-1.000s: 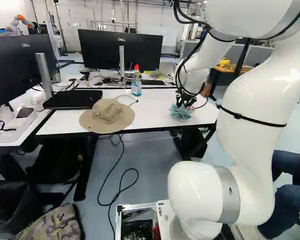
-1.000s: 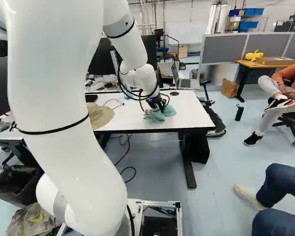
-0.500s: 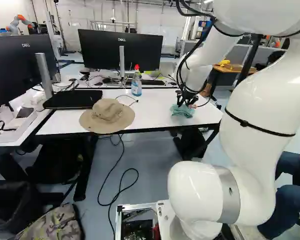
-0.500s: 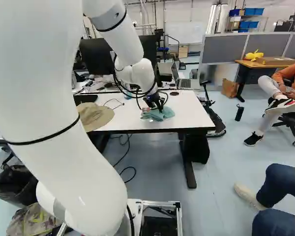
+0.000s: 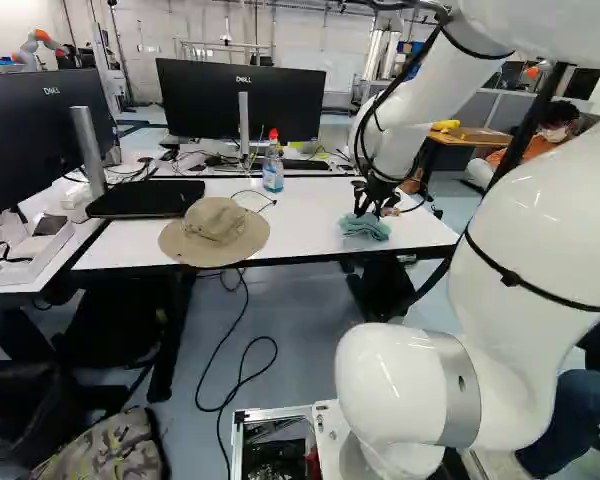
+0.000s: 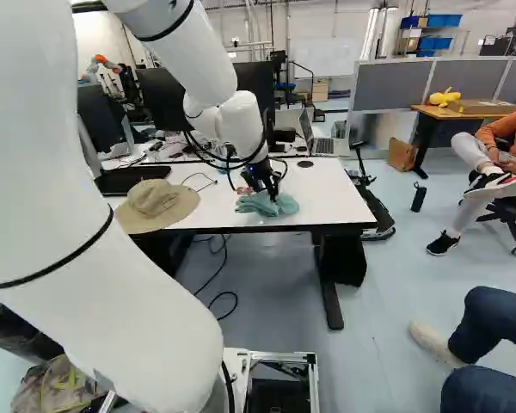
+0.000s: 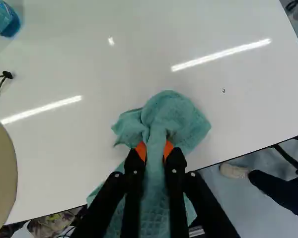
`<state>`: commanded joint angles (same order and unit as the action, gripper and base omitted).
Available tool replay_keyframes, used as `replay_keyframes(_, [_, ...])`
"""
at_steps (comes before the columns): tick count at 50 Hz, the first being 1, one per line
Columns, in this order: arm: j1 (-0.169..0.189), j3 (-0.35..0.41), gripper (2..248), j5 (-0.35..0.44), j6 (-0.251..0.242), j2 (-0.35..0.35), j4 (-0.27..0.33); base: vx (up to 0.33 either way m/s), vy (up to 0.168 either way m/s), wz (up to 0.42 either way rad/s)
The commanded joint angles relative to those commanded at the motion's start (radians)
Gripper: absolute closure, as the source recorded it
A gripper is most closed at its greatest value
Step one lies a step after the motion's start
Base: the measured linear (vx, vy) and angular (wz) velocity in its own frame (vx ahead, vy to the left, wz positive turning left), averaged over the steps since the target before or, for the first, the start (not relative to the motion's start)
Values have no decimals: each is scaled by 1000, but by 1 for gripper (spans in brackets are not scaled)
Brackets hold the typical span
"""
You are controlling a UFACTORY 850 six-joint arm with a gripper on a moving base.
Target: Clean the table with the green towel
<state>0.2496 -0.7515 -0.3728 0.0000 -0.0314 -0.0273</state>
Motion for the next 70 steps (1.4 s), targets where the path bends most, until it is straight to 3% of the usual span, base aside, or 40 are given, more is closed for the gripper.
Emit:
replay_keyframes(16, [1, -1, 193, 0, 0, 1, 0, 0, 0, 0])
replay_keyframes(24, [19, -17, 193, 12, 0, 17, 0, 0, 0, 0])
replay_keyframes(43, [81, -70, 193, 136, 0, 91, 0, 0, 0, 0])
replay_keyframes(70, [80, -158, 193, 283, 0, 238, 0, 0, 0, 0])
